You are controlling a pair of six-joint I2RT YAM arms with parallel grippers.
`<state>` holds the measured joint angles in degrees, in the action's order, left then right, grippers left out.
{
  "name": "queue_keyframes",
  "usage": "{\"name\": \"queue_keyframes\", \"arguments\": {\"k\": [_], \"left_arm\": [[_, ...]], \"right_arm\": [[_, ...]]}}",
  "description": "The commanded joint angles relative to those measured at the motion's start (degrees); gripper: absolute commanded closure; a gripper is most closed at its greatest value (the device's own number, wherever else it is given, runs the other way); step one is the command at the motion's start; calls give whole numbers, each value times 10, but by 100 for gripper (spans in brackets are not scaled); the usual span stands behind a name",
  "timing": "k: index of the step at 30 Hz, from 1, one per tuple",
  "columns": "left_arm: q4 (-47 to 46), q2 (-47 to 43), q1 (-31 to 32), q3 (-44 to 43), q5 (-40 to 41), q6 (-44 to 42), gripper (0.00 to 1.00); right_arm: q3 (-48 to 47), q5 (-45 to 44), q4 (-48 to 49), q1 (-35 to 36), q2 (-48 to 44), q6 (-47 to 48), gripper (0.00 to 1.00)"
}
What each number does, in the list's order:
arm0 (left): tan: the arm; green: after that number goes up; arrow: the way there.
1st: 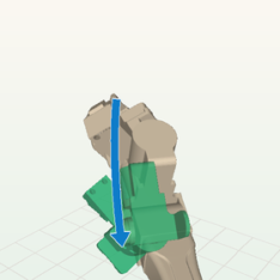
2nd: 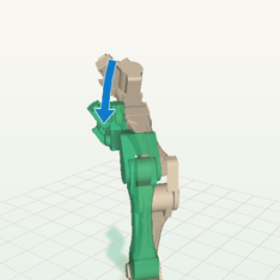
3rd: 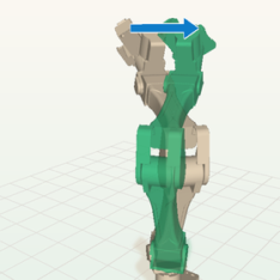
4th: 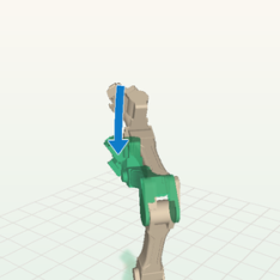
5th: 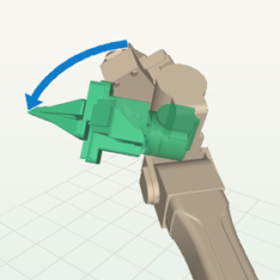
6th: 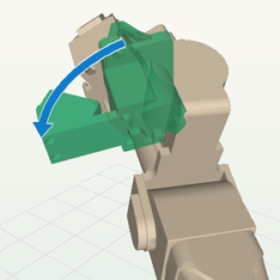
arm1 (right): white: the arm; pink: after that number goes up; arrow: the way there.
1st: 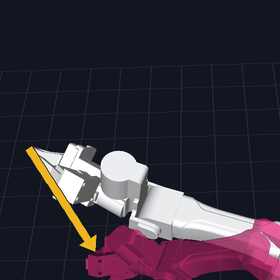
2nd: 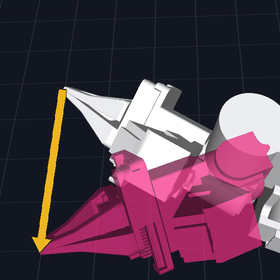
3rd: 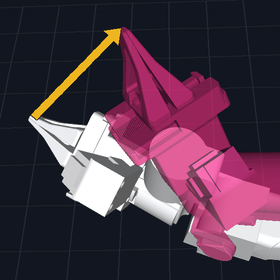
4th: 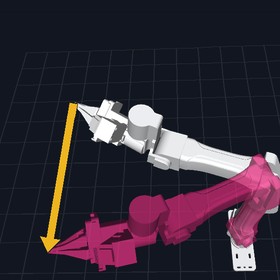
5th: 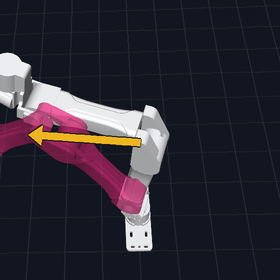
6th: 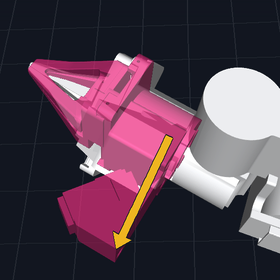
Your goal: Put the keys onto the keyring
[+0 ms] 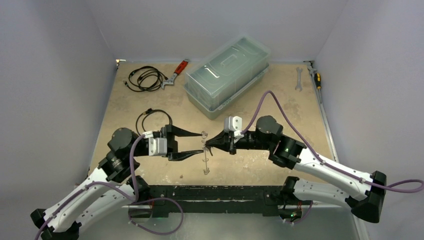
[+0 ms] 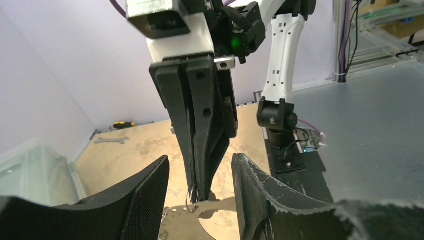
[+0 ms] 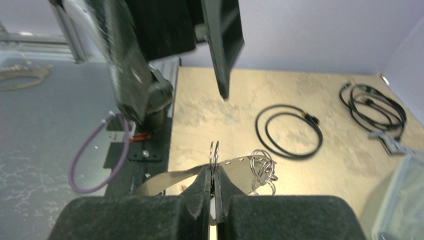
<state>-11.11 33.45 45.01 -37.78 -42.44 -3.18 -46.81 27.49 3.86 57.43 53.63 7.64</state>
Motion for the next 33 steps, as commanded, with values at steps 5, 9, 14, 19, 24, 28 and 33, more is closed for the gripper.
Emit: {"name": "queue_keyframes", "arguments": {"k": [5, 9, 14, 19, 24, 28, 33], "left_arm": [[336, 29, -1, -144, 72, -196, 52], [422, 48, -2, -170, 82, -220, 47], [421, 64, -1, -160, 95, -218, 42], [391, 80, -2, -146, 79, -217, 45], [395, 109, 1, -150, 60, -221, 56], [398, 123, 4, -150, 46, -224, 57], [402, 143, 9, -150, 36, -222, 58]], "right_arm": [[-84, -69, -109, 1, 36, 62, 100], [-106, -66, -146, 2, 49, 68, 100], [-119, -45, -175, 6, 66, 73, 100], [-118, -27, -184, 15, 74, 80, 100], [-113, -10, -183, 24, 76, 84, 100], [-112, -3, -181, 27, 74, 87, 100], [-109, 6, -175, 30, 65, 88, 100]]}}
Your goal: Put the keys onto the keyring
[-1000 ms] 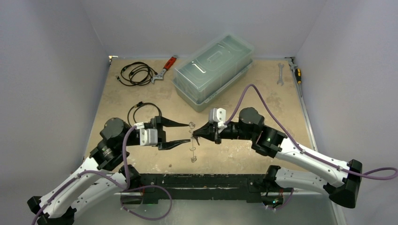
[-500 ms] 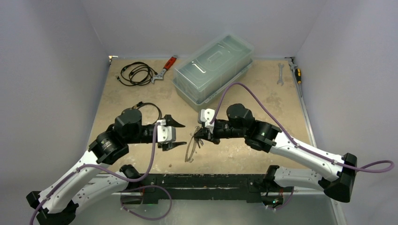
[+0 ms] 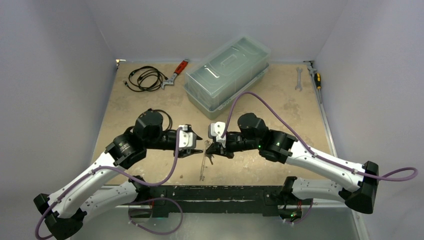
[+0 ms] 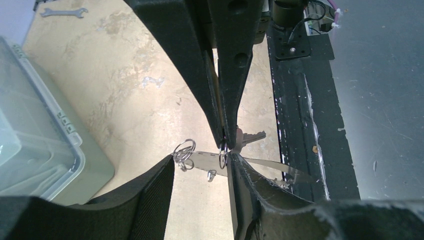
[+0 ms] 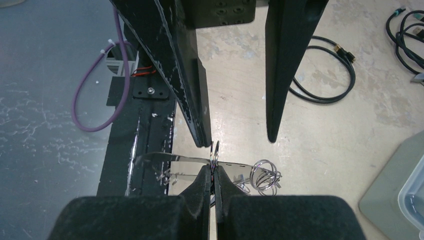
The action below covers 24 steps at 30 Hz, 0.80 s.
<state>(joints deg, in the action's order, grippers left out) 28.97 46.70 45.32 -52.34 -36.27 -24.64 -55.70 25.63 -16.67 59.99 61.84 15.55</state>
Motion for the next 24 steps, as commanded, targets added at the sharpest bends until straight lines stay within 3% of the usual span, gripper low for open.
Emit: {"name": "queue_keyframes", "arguments": {"k": [1, 8, 21, 24], "left_arm": [[2, 15, 6, -5, -27, -7, 59], [5, 29, 9, -6, -42, -4, 63], [-8, 48, 19, -1, -52, -6, 100], [-30, 45, 20, 9, -42, -2, 100]], "right_arm": [[-19, 25, 30, 6, -19, 9, 100], [-17, 27, 35, 7, -24, 8, 100], [-15, 37, 41, 11, -35, 7, 100], [-8, 25, 51, 11, -41, 2, 100]]}}
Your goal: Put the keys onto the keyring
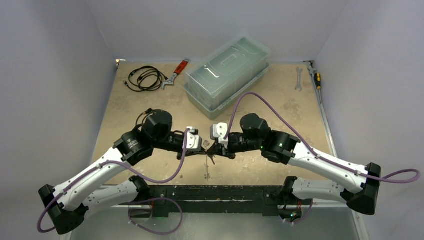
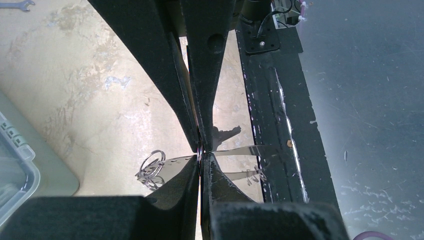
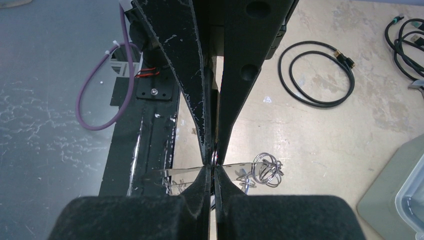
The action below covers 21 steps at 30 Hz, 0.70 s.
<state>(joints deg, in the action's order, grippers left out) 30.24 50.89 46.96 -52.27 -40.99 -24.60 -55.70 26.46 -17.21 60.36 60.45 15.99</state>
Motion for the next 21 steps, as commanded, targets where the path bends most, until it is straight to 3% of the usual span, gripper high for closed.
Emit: {"name": "queue_keyframes", "arguments": {"k": [1, 3, 7, 10, 17, 21], "left_arm": [[-59, -1, 2, 15, 11, 4, 100], [-94, -14, 3, 31, 14, 18, 100], [-161, -48, 2, 63, 20, 43, 100], [-192, -68, 3, 85, 31, 58, 100], [-305, -108, 2, 141, 27, 107, 100], [-357, -124, 0, 165, 26, 132, 100]], "right_arm": [[-5, 8, 62, 7, -31, -6, 100], [6, -11, 79, 7, -42, -14, 95], [35, -67, 126, 7, -87, -29, 61], [79, -101, 198, 7, -143, -55, 46], [173, -139, 330, 7, -244, -105, 41], [199, -140, 351, 7, -257, -119, 43]]}}
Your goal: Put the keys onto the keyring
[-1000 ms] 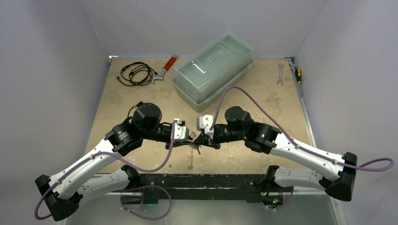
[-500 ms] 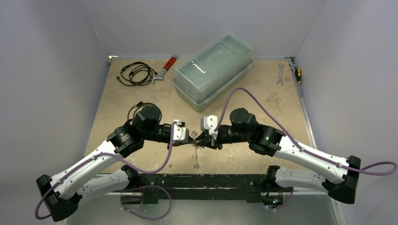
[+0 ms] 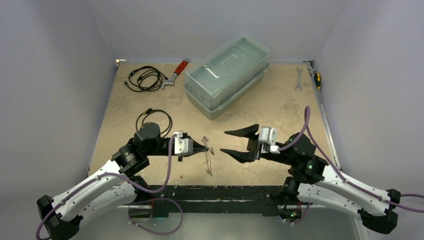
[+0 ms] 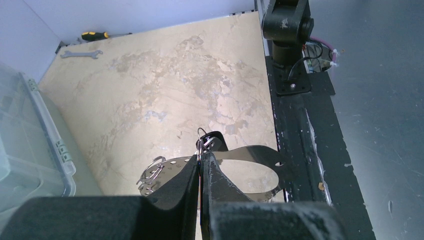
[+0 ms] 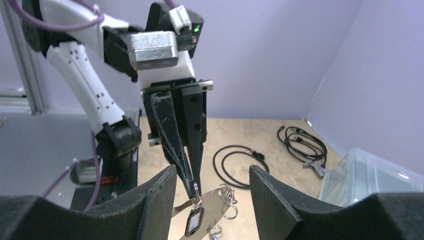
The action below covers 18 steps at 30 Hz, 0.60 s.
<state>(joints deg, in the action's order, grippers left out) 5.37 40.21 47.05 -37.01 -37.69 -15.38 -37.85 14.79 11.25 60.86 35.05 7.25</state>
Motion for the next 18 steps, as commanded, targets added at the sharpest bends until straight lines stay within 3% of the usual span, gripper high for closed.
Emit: {"name": "queue_keyframes", "arguments": {"k": [1, 10, 18], "left_arm": [[-116, -20, -1, 15, -12, 45, 100], [-244, -45, -6, 52, -56, 130, 100], [-258, -59, -8, 58, -69, 146, 100]], "right_arm": [[24, -20, 66, 2, -2, -33, 44], [18, 59, 54, 1, 29, -39, 52], [-23, 97, 22, 1, 60, -17, 68]]}}
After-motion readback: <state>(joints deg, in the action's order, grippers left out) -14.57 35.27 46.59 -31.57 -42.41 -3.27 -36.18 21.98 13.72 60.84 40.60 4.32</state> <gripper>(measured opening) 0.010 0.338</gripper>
